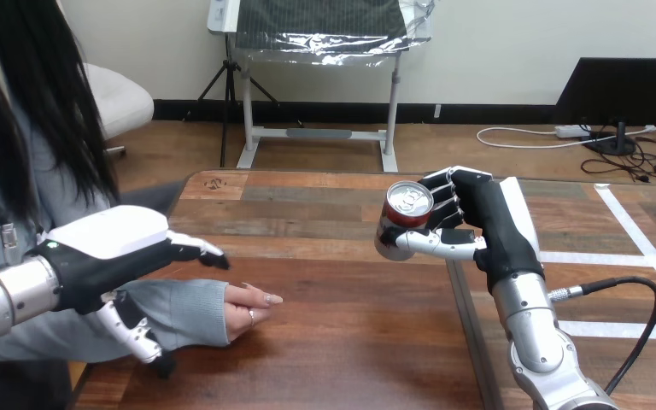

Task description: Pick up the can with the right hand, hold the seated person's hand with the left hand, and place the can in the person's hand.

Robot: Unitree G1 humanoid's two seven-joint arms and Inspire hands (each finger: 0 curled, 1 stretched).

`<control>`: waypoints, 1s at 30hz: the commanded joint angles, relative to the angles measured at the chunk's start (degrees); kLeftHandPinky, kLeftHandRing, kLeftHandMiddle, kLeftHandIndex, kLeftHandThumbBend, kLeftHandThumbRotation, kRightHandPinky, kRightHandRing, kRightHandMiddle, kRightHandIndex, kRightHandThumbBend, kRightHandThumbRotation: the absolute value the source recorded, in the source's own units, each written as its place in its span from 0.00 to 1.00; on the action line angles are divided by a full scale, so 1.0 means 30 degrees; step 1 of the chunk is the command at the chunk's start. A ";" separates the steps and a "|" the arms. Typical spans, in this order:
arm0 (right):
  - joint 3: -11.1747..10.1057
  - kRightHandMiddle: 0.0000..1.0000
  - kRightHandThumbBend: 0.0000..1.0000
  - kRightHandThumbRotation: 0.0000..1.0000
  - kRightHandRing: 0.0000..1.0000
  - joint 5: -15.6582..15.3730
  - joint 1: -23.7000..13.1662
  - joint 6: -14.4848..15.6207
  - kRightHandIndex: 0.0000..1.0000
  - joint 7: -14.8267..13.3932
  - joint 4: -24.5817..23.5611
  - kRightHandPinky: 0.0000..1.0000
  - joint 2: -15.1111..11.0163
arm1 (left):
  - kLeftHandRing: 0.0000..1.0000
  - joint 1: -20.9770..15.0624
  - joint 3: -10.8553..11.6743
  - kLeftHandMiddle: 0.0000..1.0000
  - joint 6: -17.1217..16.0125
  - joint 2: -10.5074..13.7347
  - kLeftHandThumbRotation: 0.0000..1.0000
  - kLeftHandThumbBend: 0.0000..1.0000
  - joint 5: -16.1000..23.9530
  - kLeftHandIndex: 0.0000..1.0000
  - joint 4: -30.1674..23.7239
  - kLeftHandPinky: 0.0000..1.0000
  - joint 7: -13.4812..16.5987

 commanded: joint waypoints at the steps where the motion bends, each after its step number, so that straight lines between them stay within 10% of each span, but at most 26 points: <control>1: -0.0495 0.47 0.80 0.00 0.39 0.0490 -0.0628 -0.0644 0.50 -0.0048 -0.1412 0.34 -0.0149 | 0.84 -0.1852 -0.0333 0.83 -0.0088 0.0641 0.26 1.00 0.0341 0.83 0.0596 0.80 0.0811; 30: -0.0629 0.47 0.79 0.00 0.40 0.0936 0.0020 -0.0284 0.50 0.0644 -0.2415 0.35 -0.0239 | 0.73 -0.3091 -0.1901 0.74 -0.0172 0.0435 0.15 1.00 0.2329 0.75 0.3032 0.68 0.4136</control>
